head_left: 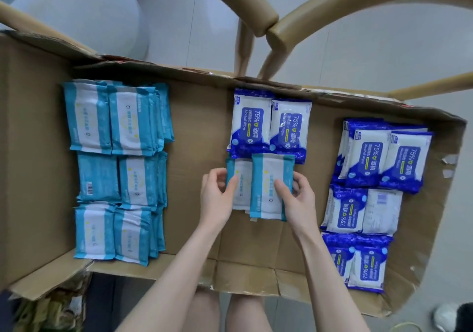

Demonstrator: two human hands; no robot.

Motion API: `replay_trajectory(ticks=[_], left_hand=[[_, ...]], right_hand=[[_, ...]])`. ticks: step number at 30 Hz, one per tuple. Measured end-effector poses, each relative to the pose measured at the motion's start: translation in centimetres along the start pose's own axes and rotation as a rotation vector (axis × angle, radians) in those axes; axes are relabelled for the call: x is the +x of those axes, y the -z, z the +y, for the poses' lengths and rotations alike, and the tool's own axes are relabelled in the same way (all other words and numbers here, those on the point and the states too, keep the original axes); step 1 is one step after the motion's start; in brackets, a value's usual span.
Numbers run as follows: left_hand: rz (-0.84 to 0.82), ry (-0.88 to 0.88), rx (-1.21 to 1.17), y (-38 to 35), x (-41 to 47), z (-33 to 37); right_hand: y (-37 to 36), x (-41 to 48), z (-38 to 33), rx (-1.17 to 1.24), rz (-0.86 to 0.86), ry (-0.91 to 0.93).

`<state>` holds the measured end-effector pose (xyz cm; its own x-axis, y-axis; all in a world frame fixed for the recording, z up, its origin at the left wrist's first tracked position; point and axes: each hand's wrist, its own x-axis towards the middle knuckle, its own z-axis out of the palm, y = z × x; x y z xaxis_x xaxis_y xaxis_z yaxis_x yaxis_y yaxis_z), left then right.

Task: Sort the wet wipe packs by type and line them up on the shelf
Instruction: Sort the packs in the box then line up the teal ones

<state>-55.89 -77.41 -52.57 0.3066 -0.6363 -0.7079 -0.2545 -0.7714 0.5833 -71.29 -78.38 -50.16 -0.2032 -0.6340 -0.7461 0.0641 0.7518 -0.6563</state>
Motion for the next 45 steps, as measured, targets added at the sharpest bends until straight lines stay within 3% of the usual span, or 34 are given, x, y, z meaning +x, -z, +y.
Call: replay_trajectory(ticks=[4,14,23,35,45], left_hand=[[-0.033,0.099,-0.014,-1.2,0.3,-1.5],[-0.217,0.116,-0.027,-1.4,0.8,-2.0],[-0.075,0.039,-0.229,3.0,-6.1,-2.7],[0.163,-0.052,-0.108,15.3,-5.7,-5.4],[0.125,-0.119,0.035,25.7,1.4,-7.3]], right_hand=[[0.6,-0.5,3.2,0.01,0.051,-0.054],[1.0,0.6,5.0,0.008,0.039,-0.101],[-0.1,-3.9,4.1,-0.054,-0.102,-0.051],[-12.4,-8.9,3.9,-0.186,-0.191,0.065],[-25.8,-9.3,4.1,-0.267,-0.104,0.144]])
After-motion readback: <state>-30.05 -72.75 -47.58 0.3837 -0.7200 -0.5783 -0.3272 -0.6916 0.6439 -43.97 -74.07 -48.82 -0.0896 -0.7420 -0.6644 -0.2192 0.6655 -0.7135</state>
